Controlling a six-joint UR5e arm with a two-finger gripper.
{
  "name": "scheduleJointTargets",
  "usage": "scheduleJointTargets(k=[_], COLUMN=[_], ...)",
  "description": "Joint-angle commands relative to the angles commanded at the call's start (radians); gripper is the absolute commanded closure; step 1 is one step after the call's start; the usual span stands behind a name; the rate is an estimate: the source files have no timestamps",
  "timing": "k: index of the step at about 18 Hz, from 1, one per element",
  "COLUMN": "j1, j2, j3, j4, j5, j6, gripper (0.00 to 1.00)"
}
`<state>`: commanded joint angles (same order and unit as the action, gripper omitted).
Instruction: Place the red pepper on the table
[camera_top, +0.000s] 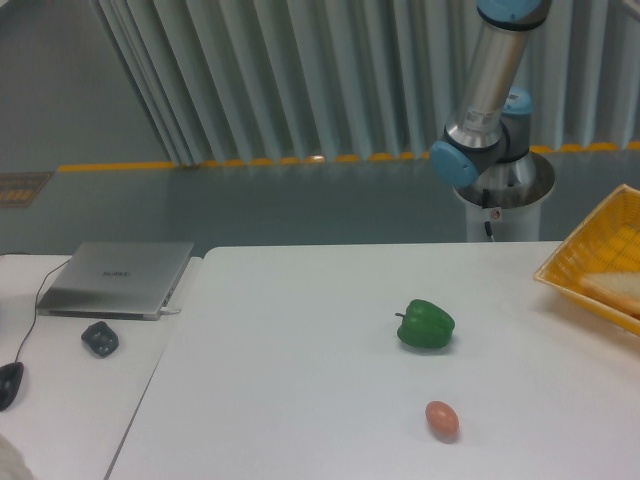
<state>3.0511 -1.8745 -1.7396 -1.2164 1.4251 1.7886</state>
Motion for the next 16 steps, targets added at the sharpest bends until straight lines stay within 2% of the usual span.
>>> scheduleJointTargets(k=[1,2,4,6,8,11,14,16], j1=[-0.002,-0.002,-0.003,-0.034,-0.046,-0.11,-0.162,-0.214], j2=[0.002,0.005,0.011,0.015,0.04,0.043,0.041,0.038], j3=[0.009,0.015,0.025,0.069,0.124,0.264,0.296,0.307], j4=[-0.002,-0.003,-0.008,-0.032,-0.095,-0.234,-0.235,-0.229], j5=[0.0,0.002,0.002,0.006,0.023,0.06,0.055,0.055], j6=[-0.002,-0.002,-0.002,-0.002,-0.002,-0.009,-0.026,-0.116], gripper=[0.71,0.74,0.74,0.74,0.74,0.73,0.73,0.73])
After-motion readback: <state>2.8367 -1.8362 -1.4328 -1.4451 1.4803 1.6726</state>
